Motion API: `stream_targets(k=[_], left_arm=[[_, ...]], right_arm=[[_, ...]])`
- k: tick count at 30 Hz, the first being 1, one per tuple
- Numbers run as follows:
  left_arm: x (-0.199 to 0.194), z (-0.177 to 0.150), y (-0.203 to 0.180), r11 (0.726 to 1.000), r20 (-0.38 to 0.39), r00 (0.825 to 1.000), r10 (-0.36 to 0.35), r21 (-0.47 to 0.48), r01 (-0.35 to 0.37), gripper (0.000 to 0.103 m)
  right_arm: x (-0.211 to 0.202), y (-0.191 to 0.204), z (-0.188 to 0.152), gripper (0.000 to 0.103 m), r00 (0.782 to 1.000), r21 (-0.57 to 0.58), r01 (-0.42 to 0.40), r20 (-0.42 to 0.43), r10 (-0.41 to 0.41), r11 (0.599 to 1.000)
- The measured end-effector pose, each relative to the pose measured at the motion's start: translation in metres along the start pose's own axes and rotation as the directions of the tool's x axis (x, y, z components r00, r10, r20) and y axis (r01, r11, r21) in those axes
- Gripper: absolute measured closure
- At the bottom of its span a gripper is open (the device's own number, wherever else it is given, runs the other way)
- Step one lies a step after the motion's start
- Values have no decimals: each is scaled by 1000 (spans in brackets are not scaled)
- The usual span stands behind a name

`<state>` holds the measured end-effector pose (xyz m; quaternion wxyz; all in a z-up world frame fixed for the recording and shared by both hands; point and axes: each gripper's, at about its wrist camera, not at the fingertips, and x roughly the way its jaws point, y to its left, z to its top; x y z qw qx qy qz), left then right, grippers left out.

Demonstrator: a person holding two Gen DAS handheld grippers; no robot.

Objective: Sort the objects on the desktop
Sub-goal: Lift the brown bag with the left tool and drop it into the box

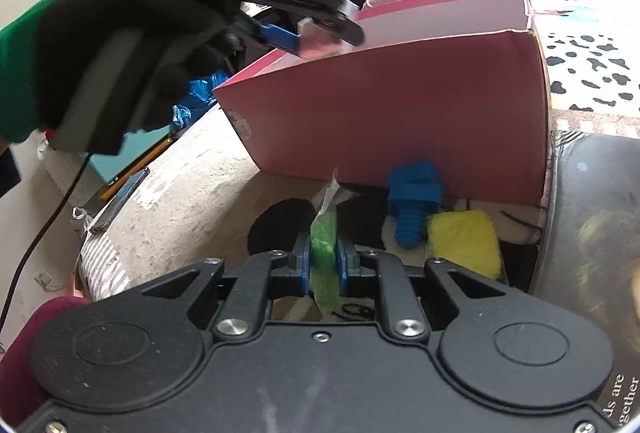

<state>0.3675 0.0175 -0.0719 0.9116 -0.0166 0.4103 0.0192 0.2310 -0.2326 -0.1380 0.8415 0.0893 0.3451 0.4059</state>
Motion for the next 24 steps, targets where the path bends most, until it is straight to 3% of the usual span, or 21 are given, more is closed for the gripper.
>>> stream_targets(k=[4, 6, 7, 17, 24], left_arm=[[14, 0, -2, 1000, -30, 1000, -4, 3, 5, 49], [15, -1, -3, 1000, -35, 999, -11, 7, 11, 44], [11, 0, -4, 1000, -29, 1000, -10, 12, 10, 39], [-21, -7, -4, 999, 38, 999, -24, 42, 23, 34], [-29, -10, 9, 998, 64, 997, -53, -40, 55, 23]], right_arm=[[2, -3, 0, 90, 1000, 6, -3, -8, 3, 1000], [2, -3, 0, 90, 1000, 8, -3, -10, 4, 1000], [3, -3, 1, 90, 1000, 9, -5, -12, 5, 1000], [6, -1, -1, 90, 1000, 11, 5, -18, -5, 1000], [10, 2, -4, 90, 1000, 4, 14, -28, -14, 1000]])
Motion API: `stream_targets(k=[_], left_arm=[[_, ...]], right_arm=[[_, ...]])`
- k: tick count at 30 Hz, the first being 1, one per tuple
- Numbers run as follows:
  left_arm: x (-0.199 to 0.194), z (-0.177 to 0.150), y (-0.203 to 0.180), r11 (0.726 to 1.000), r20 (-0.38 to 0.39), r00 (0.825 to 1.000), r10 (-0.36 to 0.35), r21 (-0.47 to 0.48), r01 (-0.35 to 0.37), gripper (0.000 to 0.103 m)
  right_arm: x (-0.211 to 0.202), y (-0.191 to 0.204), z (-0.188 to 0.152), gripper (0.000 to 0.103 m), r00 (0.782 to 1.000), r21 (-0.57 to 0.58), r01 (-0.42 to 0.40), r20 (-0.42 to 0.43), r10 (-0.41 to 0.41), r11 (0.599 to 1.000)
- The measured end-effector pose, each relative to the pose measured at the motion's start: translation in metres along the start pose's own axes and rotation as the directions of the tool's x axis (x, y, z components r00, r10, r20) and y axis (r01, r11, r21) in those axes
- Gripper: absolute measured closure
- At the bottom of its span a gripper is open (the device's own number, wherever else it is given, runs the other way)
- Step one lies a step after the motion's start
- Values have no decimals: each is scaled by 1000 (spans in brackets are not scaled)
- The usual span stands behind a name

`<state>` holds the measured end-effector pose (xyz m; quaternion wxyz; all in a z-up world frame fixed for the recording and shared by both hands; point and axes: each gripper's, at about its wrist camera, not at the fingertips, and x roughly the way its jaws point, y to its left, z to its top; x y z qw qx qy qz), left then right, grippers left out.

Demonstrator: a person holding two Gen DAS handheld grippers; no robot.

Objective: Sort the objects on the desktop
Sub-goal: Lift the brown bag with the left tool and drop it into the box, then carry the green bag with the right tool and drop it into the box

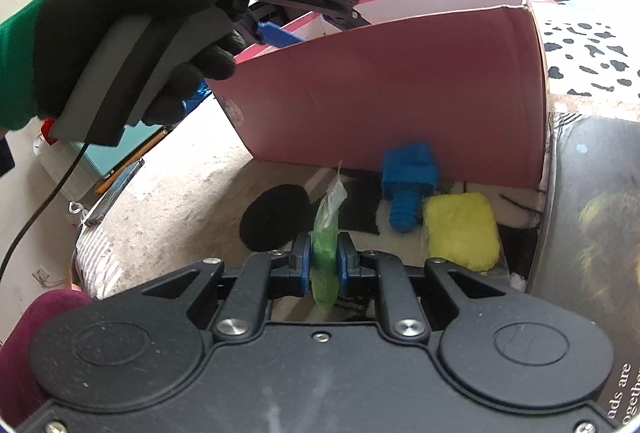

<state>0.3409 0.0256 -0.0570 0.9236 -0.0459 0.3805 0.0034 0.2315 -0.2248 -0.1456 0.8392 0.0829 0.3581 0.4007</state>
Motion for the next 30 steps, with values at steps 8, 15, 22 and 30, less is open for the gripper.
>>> stream_targets(k=[8, 15, 22, 30], left_arm=[[-27, -20, 7, 999, 112, 994, -15, -43, 20, 23], [-73, -71, 10, 982, 252, 962, -110, -124, 145, 23], [-56, -112, 32, 940, 262, 951, -165, -250, 232, 23], [-28, -150, 61, 879, 269, 937, -221, -362, 311, 23]], right_arm=[[-5, -5, 2, 90, 1000, 15, -12, 22, 11, 1000], [-19, -15, 1, 90, 998, 75, -20, 63, 16, 997], [-34, -17, -10, 90, 998, 103, -7, 64, 1, 995], [-59, -23, -8, 90, 993, 135, 19, 111, -35, 991]])
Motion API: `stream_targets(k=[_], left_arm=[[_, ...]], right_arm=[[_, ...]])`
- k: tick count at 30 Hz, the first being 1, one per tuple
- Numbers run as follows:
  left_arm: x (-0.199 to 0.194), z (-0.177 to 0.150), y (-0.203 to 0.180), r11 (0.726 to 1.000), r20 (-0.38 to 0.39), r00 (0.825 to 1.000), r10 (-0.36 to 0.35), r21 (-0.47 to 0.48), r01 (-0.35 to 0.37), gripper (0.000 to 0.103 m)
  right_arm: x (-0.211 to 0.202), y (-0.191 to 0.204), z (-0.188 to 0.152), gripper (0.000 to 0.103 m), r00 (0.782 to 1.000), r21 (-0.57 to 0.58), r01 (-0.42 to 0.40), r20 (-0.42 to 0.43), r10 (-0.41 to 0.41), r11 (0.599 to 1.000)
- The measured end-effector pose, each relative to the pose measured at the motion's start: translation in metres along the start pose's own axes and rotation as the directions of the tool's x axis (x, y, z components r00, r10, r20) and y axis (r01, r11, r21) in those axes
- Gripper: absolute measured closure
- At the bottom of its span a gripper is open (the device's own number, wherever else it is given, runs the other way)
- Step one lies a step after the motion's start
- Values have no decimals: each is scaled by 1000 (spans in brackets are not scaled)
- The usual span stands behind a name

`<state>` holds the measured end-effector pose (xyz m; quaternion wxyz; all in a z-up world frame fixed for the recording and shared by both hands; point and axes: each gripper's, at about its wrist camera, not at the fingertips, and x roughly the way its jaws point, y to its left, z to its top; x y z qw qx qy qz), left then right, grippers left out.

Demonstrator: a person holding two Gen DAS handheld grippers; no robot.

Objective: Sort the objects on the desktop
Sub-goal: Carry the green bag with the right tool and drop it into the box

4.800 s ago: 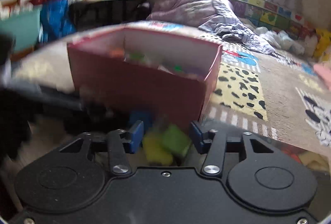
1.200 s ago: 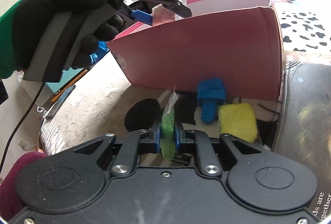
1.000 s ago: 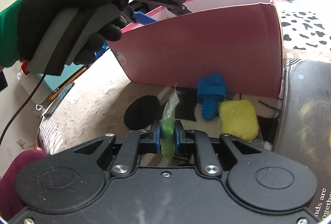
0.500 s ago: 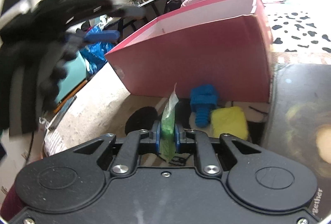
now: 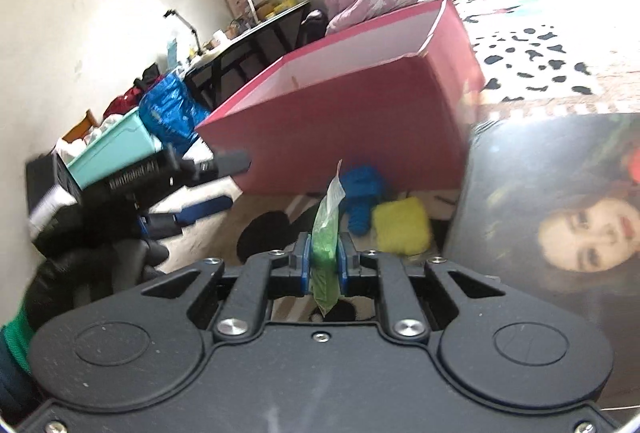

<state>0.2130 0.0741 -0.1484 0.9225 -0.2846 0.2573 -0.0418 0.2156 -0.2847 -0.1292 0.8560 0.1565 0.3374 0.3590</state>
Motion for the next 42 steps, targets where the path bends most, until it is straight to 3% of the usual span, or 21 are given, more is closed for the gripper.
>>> stream_targets(k=[2, 7, 11, 18, 28, 30, 35, 42], left_arm=[[5, 2, -2, 1000, -40, 999, -11, 23, 12, 23], [17, -4, -21, 979, -111, 991, 72, 200, -49, 23], [29, -14, -37, 920, -148, 978, 149, 384, -82, 23], [41, -15, -34, 899, -158, 968, 193, 424, -110, 23], [58, -16, -30, 865, -170, 951, 257, 480, -148, 23], [38, -30, -48, 869, -172, 952, 254, 473, -147, 23], [36, -24, -41, 893, -190, 954, 230, 430, -130, 23], [32, -18, -36, 922, -207, 958, 197, 372, -109, 23]], right_arm=[[-3, -3, 1, 90, 1000, 18, 3, 3, -3, 1000], [-9, -6, 1, 90, 1000, 44, 24, 7, -24, 999], [-24, -12, 1, 91, 999, 112, 6, 36, -10, 994], [-34, -2, 13, 90, 996, 173, -52, 84, 38, 984], [-7, 26, 75, 90, 993, 136, -80, 96, 67, 987], [0, 29, 88, 90, 993, 136, -79, 96, 66, 988], [23, 25, 116, 90, 995, 193, -76, 83, 61, 978], [52, 10, 135, 90, 1000, 249, -5, 16, 1, 969]])
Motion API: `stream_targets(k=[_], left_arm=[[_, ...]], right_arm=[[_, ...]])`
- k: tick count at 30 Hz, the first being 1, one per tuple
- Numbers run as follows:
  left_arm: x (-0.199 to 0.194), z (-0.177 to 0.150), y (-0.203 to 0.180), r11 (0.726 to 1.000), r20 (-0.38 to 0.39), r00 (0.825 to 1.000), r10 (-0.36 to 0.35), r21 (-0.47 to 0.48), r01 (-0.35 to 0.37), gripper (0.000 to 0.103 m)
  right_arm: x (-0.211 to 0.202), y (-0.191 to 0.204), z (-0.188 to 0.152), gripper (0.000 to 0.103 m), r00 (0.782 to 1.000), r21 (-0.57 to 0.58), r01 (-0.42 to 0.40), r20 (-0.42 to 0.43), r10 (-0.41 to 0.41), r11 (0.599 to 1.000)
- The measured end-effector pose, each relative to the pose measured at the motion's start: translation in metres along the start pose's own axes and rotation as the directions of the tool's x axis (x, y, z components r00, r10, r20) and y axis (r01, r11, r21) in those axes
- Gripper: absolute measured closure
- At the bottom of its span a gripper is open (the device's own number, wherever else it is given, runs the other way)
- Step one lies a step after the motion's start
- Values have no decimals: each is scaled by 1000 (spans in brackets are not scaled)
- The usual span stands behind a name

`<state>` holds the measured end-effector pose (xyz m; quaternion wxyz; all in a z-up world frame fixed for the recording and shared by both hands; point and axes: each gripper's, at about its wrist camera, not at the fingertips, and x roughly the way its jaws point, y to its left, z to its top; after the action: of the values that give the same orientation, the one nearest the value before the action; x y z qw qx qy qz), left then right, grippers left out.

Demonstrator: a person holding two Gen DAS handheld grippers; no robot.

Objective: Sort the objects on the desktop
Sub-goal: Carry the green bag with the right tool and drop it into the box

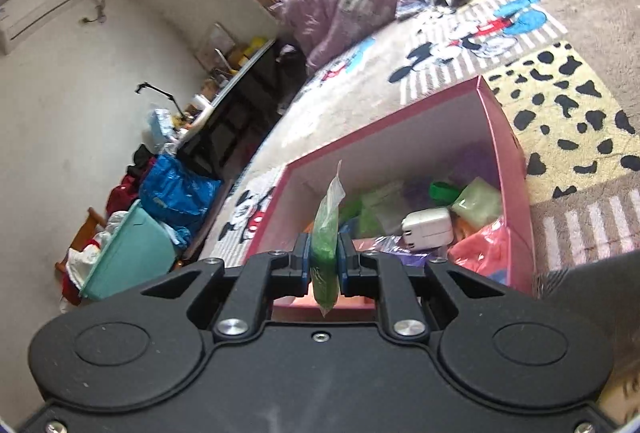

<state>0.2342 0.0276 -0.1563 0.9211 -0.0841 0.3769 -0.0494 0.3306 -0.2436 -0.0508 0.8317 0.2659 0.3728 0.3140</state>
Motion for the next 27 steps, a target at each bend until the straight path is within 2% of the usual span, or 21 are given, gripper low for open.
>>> stream_targets(k=[9, 14, 15, 16, 17, 18, 20, 27], left_arm=[[0, 3, 4, 999, -6, 1000, -19, -28, 19, 23], [0, 5, 9, 998, -9, 999, -35, -47, 34, 23], [0, 4, 9, 998, -8, 999, -36, -48, 36, 23], [0, 4, 10, 998, -8, 999, -37, -47, 37, 23], [-1, 4, 10, 998, -8, 999, -38, -46, 37, 23], [-1, 4, 10, 998, -7, 999, -37, -44, 37, 23], [-1, 4, 9, 999, -7, 999, -35, -40, 34, 23], [1, 3, 4, 1000, -4, 1000, -18, -18, 18, 23]], right_arm=[[32, -20, 23, 90, 989, 18, 133, -62, -132, 991], [58, -23, 40, 90, 982, 22, 166, -91, -164, 986], [60, -24, 41, 87, 982, 25, 168, -90, -165, 986], [62, -24, 42, 72, 982, 30, 170, -87, -167, 985], [64, -24, 43, 63, 982, 35, 172, -84, -169, 984], [60, -23, 40, 59, 983, 24, 169, -76, -167, 985], [47, -20, 32, 56, 985, -6, 161, -60, -161, 987], [3, -9, 2, 55, 991, -112, 135, -4, -136, 985]])
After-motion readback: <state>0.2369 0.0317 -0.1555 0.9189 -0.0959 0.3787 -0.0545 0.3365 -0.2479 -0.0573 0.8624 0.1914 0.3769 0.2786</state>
